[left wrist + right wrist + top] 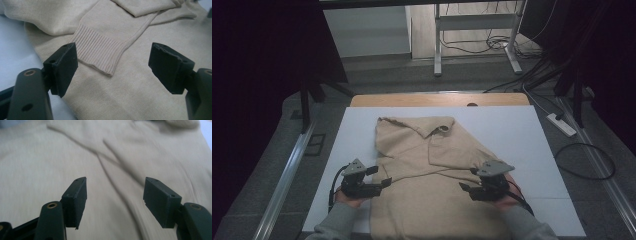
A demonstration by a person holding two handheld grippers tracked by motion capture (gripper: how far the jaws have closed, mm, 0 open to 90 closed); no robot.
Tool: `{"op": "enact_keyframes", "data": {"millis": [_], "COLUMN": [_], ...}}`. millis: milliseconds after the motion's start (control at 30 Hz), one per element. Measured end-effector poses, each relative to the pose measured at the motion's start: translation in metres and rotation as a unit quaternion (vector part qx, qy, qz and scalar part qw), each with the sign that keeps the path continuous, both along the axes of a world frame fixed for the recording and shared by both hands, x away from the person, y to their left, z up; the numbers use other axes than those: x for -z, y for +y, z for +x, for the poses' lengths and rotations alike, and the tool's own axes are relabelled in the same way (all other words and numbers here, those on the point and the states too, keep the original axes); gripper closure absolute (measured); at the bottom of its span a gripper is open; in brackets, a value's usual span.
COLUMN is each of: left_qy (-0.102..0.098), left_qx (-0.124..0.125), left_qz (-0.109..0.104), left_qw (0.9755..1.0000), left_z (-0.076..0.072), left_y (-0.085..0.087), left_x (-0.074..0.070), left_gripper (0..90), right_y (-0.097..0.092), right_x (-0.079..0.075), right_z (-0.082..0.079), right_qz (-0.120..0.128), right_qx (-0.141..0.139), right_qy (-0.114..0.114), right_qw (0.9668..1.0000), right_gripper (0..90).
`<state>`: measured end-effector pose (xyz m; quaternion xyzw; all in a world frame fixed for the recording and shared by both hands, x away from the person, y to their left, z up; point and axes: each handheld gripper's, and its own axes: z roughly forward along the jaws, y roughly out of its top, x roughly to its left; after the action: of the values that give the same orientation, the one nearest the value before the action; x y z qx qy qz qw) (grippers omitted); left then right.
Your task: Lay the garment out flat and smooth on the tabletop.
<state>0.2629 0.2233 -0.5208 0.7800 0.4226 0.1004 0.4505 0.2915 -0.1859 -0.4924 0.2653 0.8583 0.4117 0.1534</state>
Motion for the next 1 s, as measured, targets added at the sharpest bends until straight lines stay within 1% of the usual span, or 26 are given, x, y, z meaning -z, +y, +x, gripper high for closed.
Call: {"op": "enact_keyframes", "data": {"millis": [33, 67, 100, 133, 167, 233, 300, 333, 367, 400, 433, 467, 500, 533, 567, 633, 667, 700, 733, 767, 800, 833, 900, 933, 967, 1000], "left_qy": [0.0, 0.0, 0.0, 0.001, 0.002, 0.002, 0.002, 0.002, 0.003, 0.005, 0.005, 0.007, 0.007, 0.011, 0.011, 0.015, 0.015, 0.016, 0.016, 0.016, 0.015, 0.016, 0.016, 0.016, 0.016, 0.017], "left_qx": [0.0, 0.0, -0.001, -0.002, -0.002, -0.001, -0.002, -0.002, -0.002, -0.003, -0.003, -0.003, -0.003, -0.003, -0.003, -0.005, -0.006, -0.007, -0.008, -0.008, -0.008, -0.006, -0.006, -0.006, -0.006, -0.006], "left_qz": [0.001, 0.001, -0.001, -0.002, -0.002, -0.002, -0.003, -0.004, -0.005, -0.005, -0.005, -0.004, -0.004, -0.005, -0.005, -0.004, -0.005, -0.005, -0.005, -0.006, -0.004, -0.005, -0.005, -0.007, -0.007, -0.007], "left_qw": [1.0, 1.0, 1.0, 1.0, 1.0, 1.0, 1.0, 1.0, 1.0, 1.0, 1.0, 1.0, 1.0, 0.9999, 0.9999, 0.9999, 0.9999, 0.9998, 0.9998, 0.9998, 0.9998, 0.9998, 0.9998, 0.9998, 0.9998, 0.9998], "left_z": [0.0, 0.0, 0.001, 0.001, 0.001, 0.002, 0.002, 0.002, 0.002, 0.002, 0.002, 0.003, 0.003, 0.004, 0.004, 0.004, 0.005, 0.005, 0.005, 0.005, 0.005, 0.005, 0.005, 0.005, 0.005, 0.005], "left_y": [0.0, 0.001, 0.001, 0.002, 0.003, 0.004, 0.004, 0.004, 0.005, 0.005, 0.005, 0.004, 0.004, 0.005, 0.005, 0.005, 0.005, 0.006, 0.006, 0.006, 0.006, 0.006, 0.005, 0.005, 0.005, 0.005], "left_x": [0.0, 0.0, 0.0, 0.0, 0.0, 0.001, 0.0, 0.001, 0.001, 0.001, 0.001, 0.002, 0.002, 0.003, 0.003, 0.003, 0.004, 0.004, 0.003, 0.003, 0.003, 0.003, 0.003, 0.003, 0.003, 0.003], "left_gripper": [23.2, 23.2, 23.2, 23.1, 23.1, 23.1, 23.1, 23.1, 23.1, 23.1, 23.1, 23.1, 23.1, 23.1, 23.1, 23.1, 23.1, 23.1, 23.1, 23.1, 23.2, 23.2, 23.2, 23.2, 23.2, 23.2], "right_y": [0.016, 0.016, 0.032, 0.04, 0.048, 0.06, 0.071, 0.071, 0.079, 0.081, 0.081, 0.085, 0.085, 0.086, 0.086, 0.086, 0.085, 0.085, 0.084, 0.083, 0.081, 0.081, 0.078, 0.075, 0.075, 0.072], "right_x": [-0.003, -0.003, -0.003, -0.002, 0.001, 0.006, 0.01, 0.01, 0.013, 0.014, 0.014, 0.017, 0.017, 0.02, 0.021, 0.021, 0.02, 0.02, 0.02, 0.02, 0.018, 0.018, 0.015, 0.01, 0.01, 0.007], "right_z": [0.012, 0.012, 0.027, 0.034, 0.042, 0.056, 0.068, 0.068, 0.076, 0.079, 0.079, 0.083, 0.083, 0.085, 0.085, 0.085, 0.085, 0.085, 0.085, 0.086, 0.087, 0.087, 0.089, 0.09, 0.09, 0.091], "right_qz": [-0.003, -0.003, -0.011, -0.023, -0.036, -0.053, -0.069, -0.069, -0.085, -0.095, -0.095, -0.11, -0.11, -0.128, -0.133, -0.133, -0.138, -0.138, -0.141, -0.144, -0.138, -0.138, -0.125, -0.116, -0.116, -0.108], "right_qx": [-0.008, -0.008, -0.015, -0.018, -0.02, -0.02, -0.02, -0.02, -0.022, -0.023, -0.023, -0.029, -0.029, -0.039, -0.041, -0.041, -0.036, -0.036, -0.035, -0.034, -0.032, -0.032, -0.032, -0.027, -0.027, -0.021], "right_qy": [0.0, 0.0, 0.001, 0.003, 0.004, 0.008, 0.008, 0.008, 0.003, 0.0, 0.0, 0.004, 0.004, 0.005, 0.003, 0.002, 0.0, 0.0, -0.002, -0.001, 0.002, 0.002, 0.01, 0.001, 0.001, -0.006], "right_qw": [1.0, 1.0, 0.9998, 0.9996, 0.9991, 0.9983, 0.9974, 0.9974, 0.9961, 0.9952, 0.9952, 0.9935, 0.9935, 0.991, 0.9902, 0.9902, 0.9898, 0.9898, 0.9893, 0.9891, 0.99, 0.99, 0.9915, 0.9928, 0.9928, 0.9939], "right_gripper": [35.2, 35.2, 35.1, 34.8, 34.5, 34.5, 34.4, 34.4, 34.4, 34.5, 34.5, 34.9, 34.9, 35.0, 35.4, 36.9, 42.0, 42.0, 45.2, 50.9, 64.4, 64.4, 76.4, 80.0, 80.0, 80.9]}}
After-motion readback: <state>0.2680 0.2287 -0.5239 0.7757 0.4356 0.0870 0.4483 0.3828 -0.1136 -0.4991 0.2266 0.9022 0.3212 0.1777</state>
